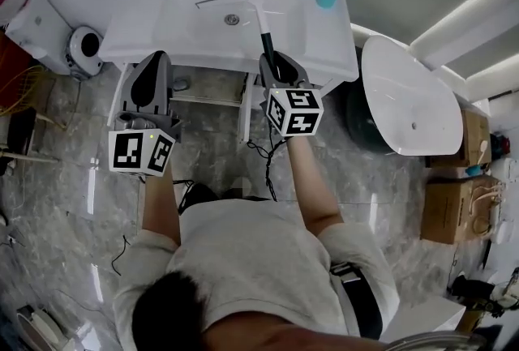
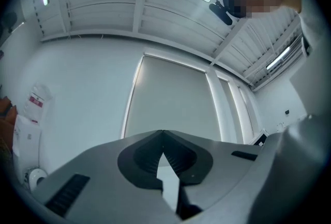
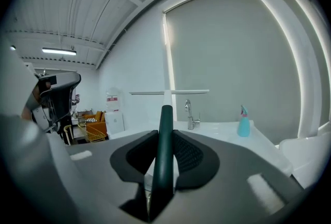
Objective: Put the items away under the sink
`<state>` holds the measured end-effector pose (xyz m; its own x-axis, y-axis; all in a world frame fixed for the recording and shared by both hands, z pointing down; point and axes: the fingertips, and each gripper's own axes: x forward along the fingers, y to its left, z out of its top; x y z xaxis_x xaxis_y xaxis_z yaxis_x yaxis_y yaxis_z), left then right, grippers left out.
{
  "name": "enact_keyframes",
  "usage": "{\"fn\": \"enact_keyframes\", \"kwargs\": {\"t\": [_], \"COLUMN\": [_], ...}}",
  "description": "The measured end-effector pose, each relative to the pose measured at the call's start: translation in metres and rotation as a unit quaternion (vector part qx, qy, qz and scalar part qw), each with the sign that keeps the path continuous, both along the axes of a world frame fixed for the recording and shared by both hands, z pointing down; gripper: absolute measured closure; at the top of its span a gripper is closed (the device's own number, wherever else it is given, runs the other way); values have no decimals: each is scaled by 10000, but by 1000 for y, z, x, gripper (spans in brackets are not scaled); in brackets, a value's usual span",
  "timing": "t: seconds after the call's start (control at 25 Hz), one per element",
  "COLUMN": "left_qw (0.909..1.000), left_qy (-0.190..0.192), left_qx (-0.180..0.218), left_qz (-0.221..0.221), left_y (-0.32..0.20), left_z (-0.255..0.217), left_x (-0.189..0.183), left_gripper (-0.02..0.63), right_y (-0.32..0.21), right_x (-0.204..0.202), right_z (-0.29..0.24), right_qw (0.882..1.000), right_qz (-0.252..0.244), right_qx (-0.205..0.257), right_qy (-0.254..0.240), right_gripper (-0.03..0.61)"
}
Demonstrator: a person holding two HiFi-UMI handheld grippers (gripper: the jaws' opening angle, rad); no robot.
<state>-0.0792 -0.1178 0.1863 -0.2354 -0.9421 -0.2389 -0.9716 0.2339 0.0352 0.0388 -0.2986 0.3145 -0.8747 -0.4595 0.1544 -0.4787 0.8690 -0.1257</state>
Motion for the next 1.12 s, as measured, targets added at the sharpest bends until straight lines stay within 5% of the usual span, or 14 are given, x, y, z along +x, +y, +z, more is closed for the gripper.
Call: {"fn": "enact_keyframes", "kwargs": {"t": [0.44,1.12], "left_qw": [9987,9977], "left_qy": [7,119], "left_qx": [24,-97], "left_qz": [-518,-655], "left_y": [77,200], "left_z": [-8,1], "left_x": [-52,-119], "left_gripper": [606,606], "right_y": [74,197], "right_x": [-76,-140], "right_z": [-7,14], "right_qw": [9984,9980], "right_qz": [-571,-569], "right_qx": [-6,-230], "right_qy": [-19,124], "right_gripper": [476,476]}}
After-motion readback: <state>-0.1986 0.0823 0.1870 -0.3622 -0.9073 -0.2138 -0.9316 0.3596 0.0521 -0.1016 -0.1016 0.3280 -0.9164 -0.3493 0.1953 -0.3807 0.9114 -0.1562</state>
